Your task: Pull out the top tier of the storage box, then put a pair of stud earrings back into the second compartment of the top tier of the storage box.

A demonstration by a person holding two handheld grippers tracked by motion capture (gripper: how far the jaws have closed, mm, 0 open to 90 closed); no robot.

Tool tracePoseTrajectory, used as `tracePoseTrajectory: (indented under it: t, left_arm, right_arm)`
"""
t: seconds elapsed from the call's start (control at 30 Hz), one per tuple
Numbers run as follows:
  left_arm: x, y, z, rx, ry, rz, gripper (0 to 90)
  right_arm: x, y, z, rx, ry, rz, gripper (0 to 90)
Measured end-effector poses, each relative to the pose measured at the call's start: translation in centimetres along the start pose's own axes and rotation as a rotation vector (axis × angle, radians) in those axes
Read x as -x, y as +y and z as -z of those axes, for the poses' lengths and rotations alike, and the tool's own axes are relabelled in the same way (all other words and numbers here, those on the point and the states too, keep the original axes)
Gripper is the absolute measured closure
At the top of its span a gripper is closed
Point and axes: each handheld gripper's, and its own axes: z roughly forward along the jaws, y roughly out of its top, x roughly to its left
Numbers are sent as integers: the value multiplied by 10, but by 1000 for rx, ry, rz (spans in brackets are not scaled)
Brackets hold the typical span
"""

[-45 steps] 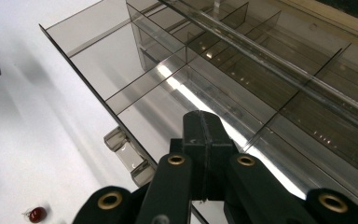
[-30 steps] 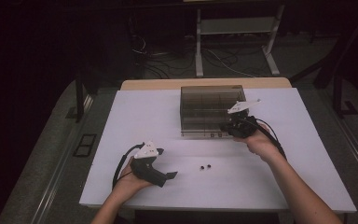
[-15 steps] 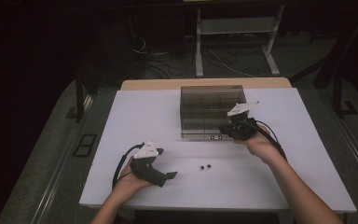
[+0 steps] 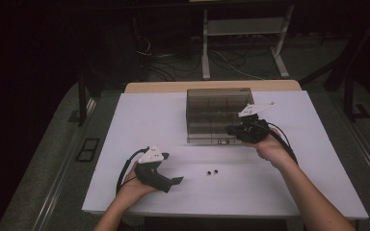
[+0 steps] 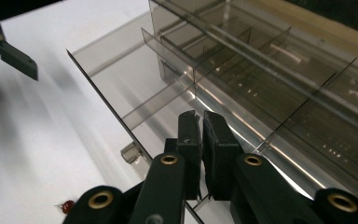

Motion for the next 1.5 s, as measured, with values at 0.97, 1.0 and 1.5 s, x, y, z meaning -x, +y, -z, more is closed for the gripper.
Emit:
tracePoseTrajectory:
  t: [0.97,1.0,1.5]
  left_arm:
    - [-1,2,-2,-12,-6,-13,0]
    - [-1,2,-2,-11,-6,-13,0]
    - [-2,2,-1,-14,-4,-9,0]
  right_arm:
    - [-12,-30,60,76,15,2,375]
    - [-12,-33,62,81,15,0,370]
    - [-8,-70,75,77,-4,-30,318]
